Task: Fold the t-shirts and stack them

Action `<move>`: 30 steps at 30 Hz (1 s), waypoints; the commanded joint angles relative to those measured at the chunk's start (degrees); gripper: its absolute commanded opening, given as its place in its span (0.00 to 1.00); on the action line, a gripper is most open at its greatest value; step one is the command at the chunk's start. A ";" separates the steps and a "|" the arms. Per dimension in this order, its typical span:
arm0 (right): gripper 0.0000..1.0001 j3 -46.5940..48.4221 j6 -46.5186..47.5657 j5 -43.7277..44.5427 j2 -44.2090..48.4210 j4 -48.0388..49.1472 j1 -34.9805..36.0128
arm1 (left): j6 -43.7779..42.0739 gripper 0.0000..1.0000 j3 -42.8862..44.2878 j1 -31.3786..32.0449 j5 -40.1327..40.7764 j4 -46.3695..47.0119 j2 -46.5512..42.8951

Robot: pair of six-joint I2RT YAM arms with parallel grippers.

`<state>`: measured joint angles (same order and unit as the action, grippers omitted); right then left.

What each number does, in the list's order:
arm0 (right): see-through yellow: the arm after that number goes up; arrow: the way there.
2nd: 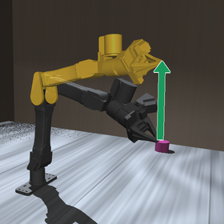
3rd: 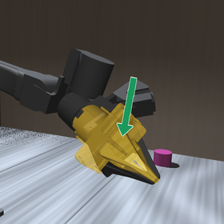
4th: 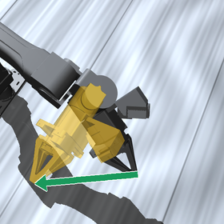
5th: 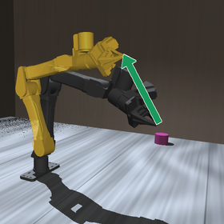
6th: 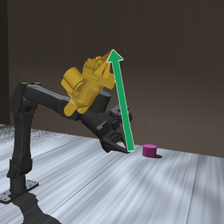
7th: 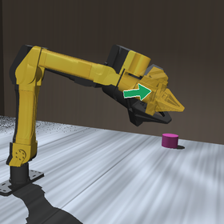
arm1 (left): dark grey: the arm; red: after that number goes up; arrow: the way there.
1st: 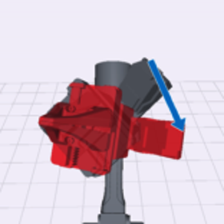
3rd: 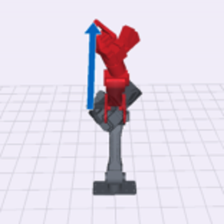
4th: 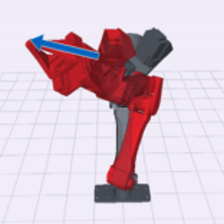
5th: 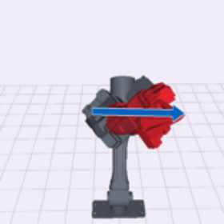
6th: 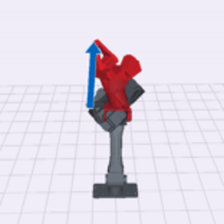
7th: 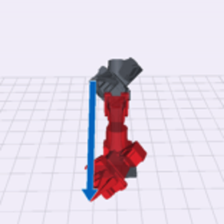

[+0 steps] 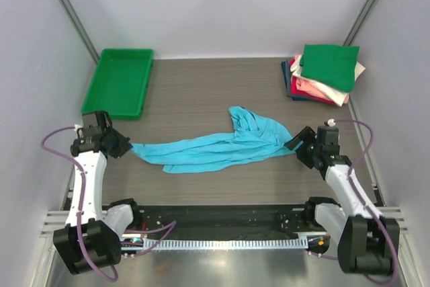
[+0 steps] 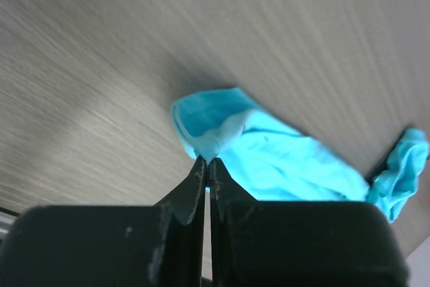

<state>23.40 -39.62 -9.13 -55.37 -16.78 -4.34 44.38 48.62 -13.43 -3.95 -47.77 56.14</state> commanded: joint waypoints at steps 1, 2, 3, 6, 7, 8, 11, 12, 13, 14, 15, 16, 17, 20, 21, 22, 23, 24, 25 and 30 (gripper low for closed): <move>0.76 4.17 -0.21 -1.24 6.85 0.07 1.78 | -3.42 0.01 -1.68 -0.28 -3.96 0.57 -1.21; 0.76 6.20 0.41 -0.03 6.08 -0.88 4.31 | -4.64 0.03 -1.17 -0.28 -6.49 0.48 -1.21; 0.76 8.74 1.29 1.90 4.24 -1.85 8.51 | -5.09 0.03 -0.81 -0.28 -6.95 0.48 -1.12; 0.76 20.87 5.07 13.13 -6.30 -5.89 22.15 | -8.15 0.06 1.29 -0.28 -5.38 0.04 -0.60; 0.76 26.38 6.64 14.73 -8.93 -6.25 24.62 | -9.13 0.08 2.43 -0.28 -5.37 0.04 -0.24; 0.76 29.13 7.35 15.97 -15.14 -6.60 28.12 | -10.09 0.08 2.97 -0.19 -5.72 -0.30 0.37; 0.74 39.59 10.16 15.11 -27.27 -7.13 30.44 | -12.21 0.07 3.15 -0.19 -7.39 -0.14 2.74; 0.73 42.49 11.13 14.93 -30.90 -7.65 31.49 | -12.21 0.06 2.80 -0.19 -9.13 0.83 3.10; 0.72 48.44 12.18 15.01 -33.89 -8.27 31.93 | -12.13 0.06 2.36 -0.19 -9.67 1.18 3.19; 0.70 51.72 13.93 15.01 -36.88 -10.36 32.20 | -12.12 0.06 2.27 -0.19 -9.68 1.62 3.01; 0.68 54.97 14.56 15.10 -43.09 -11.69 32.55 | -12.12 0.06 2.35 -0.19 -9.24 1.71 2.75; 0.65 60.57 15.09 14.93 -45.50 -12.83 33.16 | -11.95 0.06 2.18 -0.28 -8.63 1.71 2.14; 0.62 63.06 16.14 15.01 -48.22 -14.93 33.69 | -11.95 0.06 2.01 -0.28 -8.71 2.15 1.87; 0.61 68.88 17.11 15.89 -54.65 -17.41 35.54 | -11.77 0.06 1.83 -0.28 -8.80 2.42 1.26; 0.61 69.84 17.38 16.15 -56.58 -17.68 36.06 | -11.77 0.06 1.74 -0.37 -8.89 2.68 1.17; 0.61 69.85 17.47 16.33 -57.29 -17.85 36.68 | -11.77 0.06 1.65 -0.37 -8.89 2.77 1.17; 0.60 69.94 17.38 17.03 -57.91 -18.03 37.47 | -11.77 0.06 1.65 -0.45 -9.23 2.77 1.25; 0.60 69.85 17.38 17.47 -58.44 -18.29 37.91 | -11.77 0.06 1.65 -0.80 -9.33 2.86 1.34; 0.60 69.33 17.29 17.82 -59.05 -18.21 38.17 | -11.77 0.06 1.57 -0.81 -9.59 3.03 1.43; 0.58 67.40 17.29 18.44 -61.08 -18.21 38.97 | -11.86 0.05 1.48 -1.51 -10.56 3.38 1.69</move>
<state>90.52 -23.55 7.22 -116.18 -34.39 34.65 33.91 50.19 -14.28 -12.25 -46.52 58.52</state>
